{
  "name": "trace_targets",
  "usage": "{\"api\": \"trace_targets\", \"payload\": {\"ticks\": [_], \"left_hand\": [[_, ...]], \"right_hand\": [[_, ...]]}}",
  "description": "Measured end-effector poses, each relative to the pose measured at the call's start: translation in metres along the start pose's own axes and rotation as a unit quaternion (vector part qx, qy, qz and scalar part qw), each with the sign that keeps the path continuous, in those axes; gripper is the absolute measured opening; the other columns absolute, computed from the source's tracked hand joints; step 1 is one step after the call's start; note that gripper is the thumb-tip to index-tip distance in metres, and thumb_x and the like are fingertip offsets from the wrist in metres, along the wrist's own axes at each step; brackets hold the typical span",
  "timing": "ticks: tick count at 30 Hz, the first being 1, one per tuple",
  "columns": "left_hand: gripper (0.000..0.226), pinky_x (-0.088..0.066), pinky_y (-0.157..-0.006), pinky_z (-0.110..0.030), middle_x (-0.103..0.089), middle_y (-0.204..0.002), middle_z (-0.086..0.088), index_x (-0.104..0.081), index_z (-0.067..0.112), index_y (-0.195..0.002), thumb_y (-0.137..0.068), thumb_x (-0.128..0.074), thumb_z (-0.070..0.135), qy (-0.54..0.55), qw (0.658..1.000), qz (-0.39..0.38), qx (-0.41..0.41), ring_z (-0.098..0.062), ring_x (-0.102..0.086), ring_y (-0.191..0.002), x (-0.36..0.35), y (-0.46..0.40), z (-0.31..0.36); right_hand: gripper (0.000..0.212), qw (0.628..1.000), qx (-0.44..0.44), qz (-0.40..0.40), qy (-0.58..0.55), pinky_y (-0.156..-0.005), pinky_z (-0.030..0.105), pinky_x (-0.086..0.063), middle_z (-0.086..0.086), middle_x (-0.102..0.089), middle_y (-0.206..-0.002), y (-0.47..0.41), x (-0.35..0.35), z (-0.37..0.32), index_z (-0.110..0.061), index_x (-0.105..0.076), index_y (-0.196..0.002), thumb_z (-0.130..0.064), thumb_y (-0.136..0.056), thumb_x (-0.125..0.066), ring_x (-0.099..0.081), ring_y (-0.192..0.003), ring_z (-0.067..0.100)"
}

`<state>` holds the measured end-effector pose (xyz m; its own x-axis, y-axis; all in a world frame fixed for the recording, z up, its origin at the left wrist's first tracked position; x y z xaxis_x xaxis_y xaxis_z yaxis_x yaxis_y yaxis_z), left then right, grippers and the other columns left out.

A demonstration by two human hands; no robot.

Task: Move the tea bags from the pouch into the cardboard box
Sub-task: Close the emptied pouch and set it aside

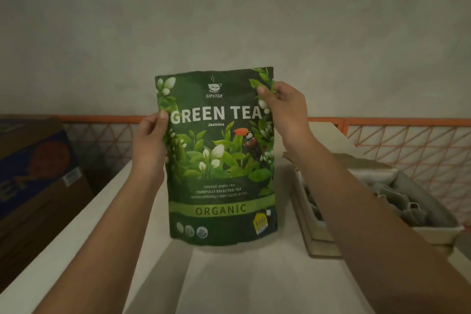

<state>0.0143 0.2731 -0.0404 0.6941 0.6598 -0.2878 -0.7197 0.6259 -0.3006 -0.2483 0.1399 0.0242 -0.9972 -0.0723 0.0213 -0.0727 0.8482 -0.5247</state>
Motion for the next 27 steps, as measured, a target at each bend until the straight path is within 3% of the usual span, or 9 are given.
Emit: {"api": "trace_targets", "payload": {"ticks": [3, 7, 9, 11, 14, 18, 20, 24, 27], "left_hand": [[0.012, -0.055, -0.064, -0.017, -0.071, -0.089, 0.009, -0.063, 0.024, -0.094, -0.103, -0.057, 0.028, -0.021, 1.0, -0.005, -0.008, 0.001, -0.069, -0.074, 0.004, -0.005, -0.001], [0.013, -0.057, -0.072, -0.025, -0.069, -0.092, 0.005, -0.059, 0.025, -0.093, -0.104, -0.054, 0.028, 0.011, 1.0, 0.023, -0.01, -0.004, -0.067, -0.077, 0.012, -0.008, -0.008], [0.013, -0.058, -0.078, -0.03, -0.067, -0.094, 0.003, -0.057, 0.025, -0.094, -0.105, -0.053, 0.028, 0.037, 0.998, 0.052, 0.003, -0.008, -0.066, -0.081, 0.021, -0.012, -0.013], [0.01, -0.057, -0.073, -0.026, -0.065, -0.093, 0.004, -0.055, 0.023, -0.099, -0.106, -0.052, 0.028, 0.046, 0.996, 0.076, 0.017, -0.007, -0.064, -0.079, 0.03, -0.014, -0.019], [0.007, -0.057, -0.07, -0.025, -0.065, -0.094, 0.004, -0.054, 0.022, -0.105, -0.105, -0.053, 0.028, 0.056, 0.991, 0.11, 0.045, -0.007, -0.065, -0.079, 0.043, -0.016, -0.031], [0.007, -0.058, -0.075, -0.029, -0.065, -0.092, 0.004, -0.054, 0.023, -0.099, -0.105, -0.053, 0.025, 0.06, 0.986, 0.143, 0.057, -0.007, -0.065, -0.08, 0.053, -0.014, -0.037], [0.012, -0.057, -0.075, -0.03, -0.069, -0.094, 0.002, -0.059, 0.022, -0.099, -0.105, -0.052, 0.03, 0.038, 0.992, 0.098, 0.069, -0.009, -0.067, -0.082, 0.044, -0.014, -0.041], [0.045, -0.055, -0.093, -0.043, -0.078, -0.104, -0.001, -0.076, 0.028, -0.104, -0.096, -0.049, 0.063, -0.092, 0.984, -0.06, 0.142, -0.023, -0.074, -0.099, 0.021, 0.008, -0.068], [0.052, -0.051, -0.083, -0.033, -0.075, -0.099, 0.003, -0.072, 0.024, -0.106, -0.1, -0.039, 0.064, -0.21, 0.969, -0.074, 0.106, -0.018, -0.07, -0.093, 0.022, 0.033, -0.072]], "right_hand": [[0.035, 0.999, -0.039, 0.004, -0.022, -0.08, 0.045, -0.051, 0.029, -0.063, -0.086, 0.0, 0.0, 0.015, 0.008, -0.063, -0.091, -0.027, -0.091, -0.066, -0.055, -0.076, 0.024], [0.017, 0.994, -0.097, -0.006, -0.054, -0.083, 0.032, -0.052, 0.001, -0.074, -0.091, 0.031, -0.009, 0.029, -0.02, -0.071, -0.088, -0.032, -0.095, -0.06, -0.067, -0.087, 0.015], [0.023, 0.991, -0.118, -0.058, -0.035, -0.084, 0.029, -0.05, -0.007, -0.073, -0.097, 0.062, -0.024, 0.04, -0.023, -0.07, -0.098, -0.042, -0.095, -0.057, -0.066, -0.093, 0.009], [0.03, 0.987, -0.13, -0.093, -0.032, -0.086, 0.025, -0.051, -0.009, -0.072, -0.103, 0.093, -0.037, 0.058, -0.024, -0.069, -0.107, -0.048, -0.095, -0.055, -0.066, -0.098, 0.005], [0.03, 0.983, -0.146, -0.105, -0.039, -0.073, 0.008, -0.047, -0.01, -0.071, -0.104, 0.126, -0.044, 0.088, -0.021, -0.066, -0.114, -0.041, -0.099, -0.05, -0.063, -0.094, -0.004], [0.026, 0.979, -0.163, -0.11, -0.043, -0.075, 0.013, -0.048, -0.01, -0.072, -0.1, 0.148, -0.047, 0.111, -0.023, -0.068, -0.104, -0.035, -0.103, -0.045, -0.065, -0.092, 0.0], [0.025, 0.982, -0.164, -0.07, -0.068, -0.069, 0.013, -0.048, -0.007, -0.073, -0.094, 0.145, -0.041, 0.114, -0.019, -0.069, -0.099, -0.029, -0.103, -0.047, -0.066, -0.084, 0.001], [0.025, 0.985, -0.152, 0.027, -0.078, -0.065, 0.016, -0.048, -0.006, -0.07, -0.084, 0.134, -0.022, 0.113, -0.016, -0.068, -0.094, -0.027, -0.103, -0.047, -0.062, -0.077, 0.003], [0.028, 0.987, -0.139, 0.056, -0.064, -0.058, 0.012, -0.043, -0.004, -0.067, -0.081, 0.133, -0.015, 0.11, -0.01, -0.066, -0.095, -0.026, -0.104, -0.046, -0.058, -0.068, -0.003]]}}
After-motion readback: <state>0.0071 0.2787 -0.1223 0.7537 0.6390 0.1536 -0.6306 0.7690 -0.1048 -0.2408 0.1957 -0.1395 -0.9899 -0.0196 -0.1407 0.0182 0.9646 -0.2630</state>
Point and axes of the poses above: each hand's wrist, its own y-axis away from the middle knuckle, its own x-axis out of the back of the hand, z = x × y, the point moved 10 cm from there along -y, towards the middle knuckle
